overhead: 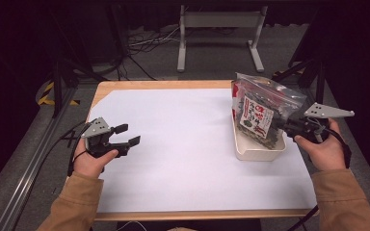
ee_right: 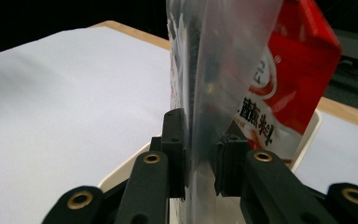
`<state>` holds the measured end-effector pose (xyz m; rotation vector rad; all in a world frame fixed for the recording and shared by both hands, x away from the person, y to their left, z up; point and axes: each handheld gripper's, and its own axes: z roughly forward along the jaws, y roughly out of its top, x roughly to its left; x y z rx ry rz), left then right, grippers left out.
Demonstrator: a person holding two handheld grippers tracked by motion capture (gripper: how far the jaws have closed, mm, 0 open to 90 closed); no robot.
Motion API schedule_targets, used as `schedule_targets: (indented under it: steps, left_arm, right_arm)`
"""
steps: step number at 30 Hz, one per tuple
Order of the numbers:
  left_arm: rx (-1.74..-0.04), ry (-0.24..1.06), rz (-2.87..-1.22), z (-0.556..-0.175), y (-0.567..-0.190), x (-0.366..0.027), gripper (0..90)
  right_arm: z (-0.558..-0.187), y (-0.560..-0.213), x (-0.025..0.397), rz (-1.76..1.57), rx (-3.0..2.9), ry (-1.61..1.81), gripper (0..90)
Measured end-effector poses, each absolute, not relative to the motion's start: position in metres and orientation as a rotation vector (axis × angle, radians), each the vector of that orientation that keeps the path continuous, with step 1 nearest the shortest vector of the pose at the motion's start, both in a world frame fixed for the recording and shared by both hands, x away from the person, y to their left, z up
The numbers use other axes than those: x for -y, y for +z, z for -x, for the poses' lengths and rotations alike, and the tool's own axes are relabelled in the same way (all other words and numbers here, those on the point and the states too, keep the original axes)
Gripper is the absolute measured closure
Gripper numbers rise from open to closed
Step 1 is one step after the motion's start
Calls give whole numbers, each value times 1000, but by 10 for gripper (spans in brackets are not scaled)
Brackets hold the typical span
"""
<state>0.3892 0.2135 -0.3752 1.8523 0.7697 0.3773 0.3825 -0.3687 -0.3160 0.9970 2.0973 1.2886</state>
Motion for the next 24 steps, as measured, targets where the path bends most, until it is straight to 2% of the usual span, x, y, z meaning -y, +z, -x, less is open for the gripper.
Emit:
schedule_targets:
  steps: [12,18,20,22,24]
  left_arm:
    - [-764,374,-1861,-390,-376,-210,300]
    - [-762,382,-1864,-389,-376,-210,266]
    - [-762,379,-1867,-387,-376,-210,260]
    - [-766,365,-1870,-384,-376,-211,255]
    - [-766,366,-1870,-381,-377,-212,251]
  right_arm:
    - [-380,-330,373,-1024,-2078,1311,765]
    - [-378,-329,379,-1046,-2029,1341,732]
    - [-376,-330,382,-1045,-2014,1340,659]
    - [-372,-330,383,-1040,-1983,1346,532]
    - [-369,-330,383,-1045,-1966,1367,471]
